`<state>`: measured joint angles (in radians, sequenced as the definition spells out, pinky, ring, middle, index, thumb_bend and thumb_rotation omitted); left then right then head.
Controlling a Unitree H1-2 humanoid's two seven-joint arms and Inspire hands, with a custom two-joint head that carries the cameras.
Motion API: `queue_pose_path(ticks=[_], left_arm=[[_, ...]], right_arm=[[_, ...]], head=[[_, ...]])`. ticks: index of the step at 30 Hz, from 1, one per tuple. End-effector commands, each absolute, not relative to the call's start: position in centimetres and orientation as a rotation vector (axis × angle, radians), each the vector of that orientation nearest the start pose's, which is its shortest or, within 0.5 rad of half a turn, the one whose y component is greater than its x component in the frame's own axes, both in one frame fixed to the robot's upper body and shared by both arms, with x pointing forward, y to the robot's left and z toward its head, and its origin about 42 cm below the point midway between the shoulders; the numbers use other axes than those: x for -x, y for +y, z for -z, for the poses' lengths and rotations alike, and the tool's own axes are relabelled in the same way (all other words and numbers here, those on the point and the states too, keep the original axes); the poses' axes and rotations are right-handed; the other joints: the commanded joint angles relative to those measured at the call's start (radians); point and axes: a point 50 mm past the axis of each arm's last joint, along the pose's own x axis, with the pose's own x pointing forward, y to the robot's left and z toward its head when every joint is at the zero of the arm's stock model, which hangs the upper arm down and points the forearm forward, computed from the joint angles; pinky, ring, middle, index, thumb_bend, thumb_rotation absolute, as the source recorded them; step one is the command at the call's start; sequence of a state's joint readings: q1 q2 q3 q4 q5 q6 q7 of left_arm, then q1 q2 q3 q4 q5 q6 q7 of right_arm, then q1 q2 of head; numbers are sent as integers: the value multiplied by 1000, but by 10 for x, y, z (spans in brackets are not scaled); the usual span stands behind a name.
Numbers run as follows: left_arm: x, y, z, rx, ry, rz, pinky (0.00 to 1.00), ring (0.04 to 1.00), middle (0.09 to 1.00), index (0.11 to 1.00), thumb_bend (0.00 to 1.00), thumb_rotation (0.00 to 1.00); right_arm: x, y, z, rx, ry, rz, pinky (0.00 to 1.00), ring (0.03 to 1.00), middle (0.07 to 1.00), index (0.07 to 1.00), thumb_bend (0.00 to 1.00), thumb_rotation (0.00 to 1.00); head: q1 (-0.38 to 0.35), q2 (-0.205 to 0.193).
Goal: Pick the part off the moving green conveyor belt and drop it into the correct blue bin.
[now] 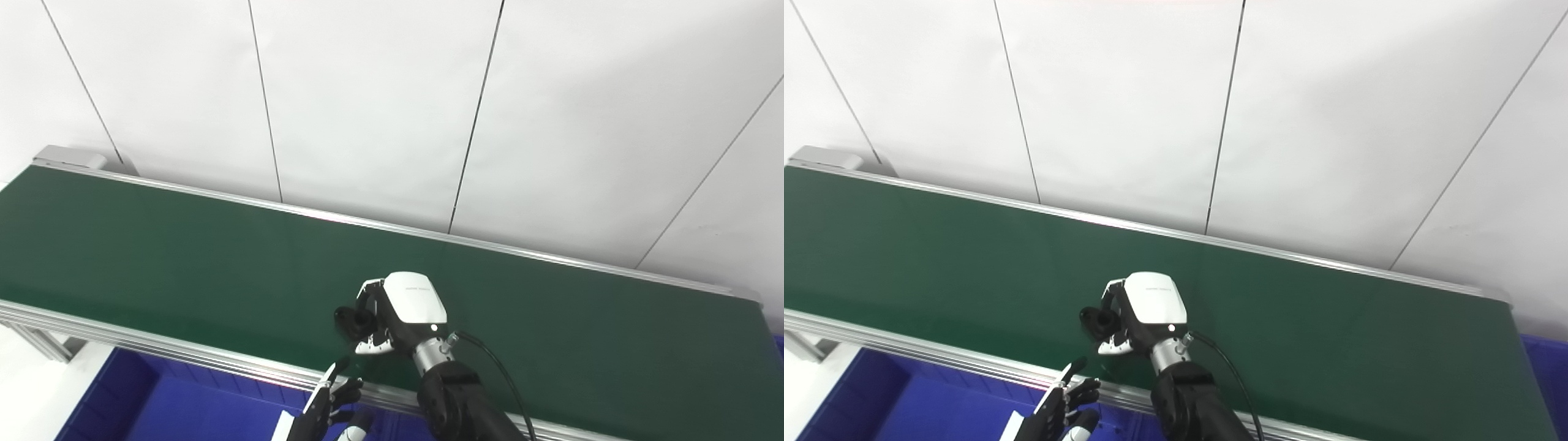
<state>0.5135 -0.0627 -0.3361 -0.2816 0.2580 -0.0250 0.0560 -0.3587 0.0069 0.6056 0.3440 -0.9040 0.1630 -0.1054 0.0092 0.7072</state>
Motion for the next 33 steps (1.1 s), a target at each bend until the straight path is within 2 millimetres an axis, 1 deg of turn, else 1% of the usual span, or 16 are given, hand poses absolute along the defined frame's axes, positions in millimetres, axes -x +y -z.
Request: queue_pose_path(ticks=[1, 5, 9, 11, 12, 15, 16, 17, 18, 22, 23, 26, 27, 30, 31, 33], left_arm=[[-123, 88, -110, 66, 80, 153, 778, 834, 837, 951, 482, 780], [-124, 94, -110, 93, 76, 156, 796, 850, 837, 970, 442, 777], [-125, 103, -110, 90, 83, 163, 809, 856, 833, 988, 450, 826], [-126, 110, -110, 81, 88, 169, 815, 860, 835, 992, 456, 843], [-126, 113, -110, 79, 89, 171, 820, 859, 832, 993, 460, 853], [-126, 122, -109, 76, 93, 166, 825, 858, 830, 989, 476, 872], [-126, 124, -109, 77, 94, 164, 828, 858, 832, 990, 480, 876], [-126, 128, -109, 73, 90, 166, 829, 858, 832, 990, 481, 878], [-126, 130, -110, 70, 87, 167, 842, 868, 844, 996, 488, 895], [-128, 144, -115, 62, 99, 157, 881, 897, 864, 1000, 516, 930], [-128, 146, -116, 65, 103, 155, 891, 906, 868, 1000, 528, 938], [-131, 158, -125, 74, 120, 153, 936, 929, 884, 1000, 565, 954], [-132, 161, -129, 72, 121, 153, 944, 933, 887, 1000, 575, 961], [-137, 171, -137, 80, 118, 140, 955, 930, 884, 1000, 599, 956], [-139, 174, -139, 80, 117, 134, 953, 925, 879, 1000, 609, 952], [-145, 179, -144, 73, 117, 118, 931, 906, 863, 997, 635, 948]], right_arm=[[-352, -39, -129, 1106, -308, -400, 114, 166, 259, 491, 503, 133], [-355, -54, -145, 1185, -356, -385, 90, 142, 226, 489, 506, 130], [-362, -81, -167, 1280, -395, -350, 76, 131, 215, 489, 507, 128], [-363, -93, -180, 1345, -419, -337, 75, 130, 213, 489, 508, 128], [-363, -100, -185, 1371, -425, -332, 77, 131, 214, 489, 507, 128], [-359, -116, -200, 1443, -440, -314, 84, 138, 221, 490, 508, 129], [-358, -118, -202, 1458, -443, -312, 86, 140, 223, 490, 508, 130], [-354, -125, -206, 1473, -438, -309, 86, 141, 224, 490, 508, 130], [-351, -130, -208, 1482, -434, -308, 93, 146, 226, 489, 509, 130], [-327, -152, -213, 1528, -369, -335, 101, 154, 234, 489, 511, 132], [-321, -155, -213, 1536, -360, -344, 102, 153, 235, 488, 512, 130], [-289, -171, -210, 1578, -314, -426, 101, 153, 236, 489, 516, 124], [-280, -174, -209, 1582, -302, -442, 100, 155, 237, 487, 518, 126], [-252, -181, -208, 1545, -263, -481, 104, 162, 250, 486, 518, 128], [-242, -182, -207, 1530, -253, -490, 108, 165, 256, 486, 517, 130], [-220, -182, -203, 1486, -234, -500, 99, 155, 245, 486, 516, 131]], head=[[-13, 3], [-40, 6], [-78, 9], [-125, 16], [-125, 16], [-193, 30], [-193, 30], [-228, 44], [-228, 44], [-347, 94], [-347, 94], [-422, 153], [-426, 159], [-475, 205], [-475, 205], [-499, 230]])
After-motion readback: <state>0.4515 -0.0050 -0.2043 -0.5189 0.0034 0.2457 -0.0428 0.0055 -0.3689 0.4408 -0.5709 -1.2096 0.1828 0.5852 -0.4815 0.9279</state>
